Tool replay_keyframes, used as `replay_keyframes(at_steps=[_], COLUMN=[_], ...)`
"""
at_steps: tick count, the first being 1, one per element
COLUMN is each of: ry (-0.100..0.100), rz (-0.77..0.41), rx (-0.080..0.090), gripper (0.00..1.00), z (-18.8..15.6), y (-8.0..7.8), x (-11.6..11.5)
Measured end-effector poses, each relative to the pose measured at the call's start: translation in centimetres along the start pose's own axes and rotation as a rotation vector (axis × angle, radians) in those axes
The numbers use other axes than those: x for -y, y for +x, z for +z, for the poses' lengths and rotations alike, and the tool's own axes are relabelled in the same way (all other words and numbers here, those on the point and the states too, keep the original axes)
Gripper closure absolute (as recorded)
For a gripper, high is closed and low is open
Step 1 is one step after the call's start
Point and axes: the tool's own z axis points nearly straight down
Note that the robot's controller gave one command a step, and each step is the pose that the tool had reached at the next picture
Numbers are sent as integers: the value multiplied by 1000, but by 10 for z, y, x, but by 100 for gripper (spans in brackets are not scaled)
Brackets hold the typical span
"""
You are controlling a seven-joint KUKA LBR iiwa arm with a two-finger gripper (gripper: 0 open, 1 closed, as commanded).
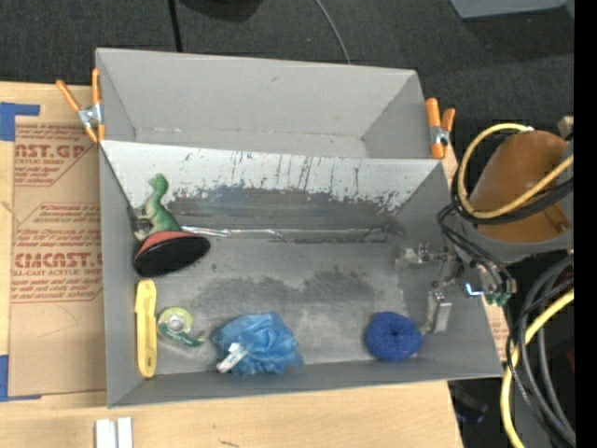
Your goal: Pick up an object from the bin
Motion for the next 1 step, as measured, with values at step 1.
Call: replay_keyframes(at_steps=[1], ry=[-1], rz=[-33], rx=[-2], gripper=[0], z=[55], y=[13], x=[-7])
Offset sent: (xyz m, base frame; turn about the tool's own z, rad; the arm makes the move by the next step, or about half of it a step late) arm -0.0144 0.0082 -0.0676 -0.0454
